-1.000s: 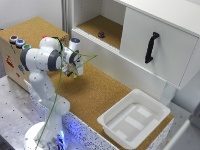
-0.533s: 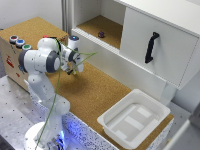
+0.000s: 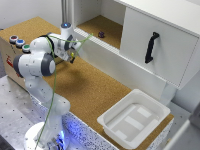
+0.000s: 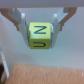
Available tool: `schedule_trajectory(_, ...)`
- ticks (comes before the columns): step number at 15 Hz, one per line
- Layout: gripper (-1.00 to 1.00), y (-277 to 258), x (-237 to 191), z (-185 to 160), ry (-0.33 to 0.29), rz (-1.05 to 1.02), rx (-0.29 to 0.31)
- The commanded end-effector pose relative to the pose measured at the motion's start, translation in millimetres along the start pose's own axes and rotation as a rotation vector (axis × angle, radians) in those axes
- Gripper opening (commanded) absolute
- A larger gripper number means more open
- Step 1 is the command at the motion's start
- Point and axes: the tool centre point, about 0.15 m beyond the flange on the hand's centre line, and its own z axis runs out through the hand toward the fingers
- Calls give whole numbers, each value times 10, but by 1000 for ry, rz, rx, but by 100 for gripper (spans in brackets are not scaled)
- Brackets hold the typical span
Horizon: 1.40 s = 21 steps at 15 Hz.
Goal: Put the yellow object inside the left cabinet
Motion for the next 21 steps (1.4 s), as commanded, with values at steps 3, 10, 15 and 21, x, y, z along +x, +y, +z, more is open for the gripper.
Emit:
schedule_trajectory(3,-100,56,1534,-229,96,-52,-123)
schedule_trajectory(10,-100,-9,2173,220,71,-46,-132)
schedule_trajectory(15,-100,63,2227,498,70,-7,-152)
schedule_trajectory(21,100,17,2067,358,107,8,-180)
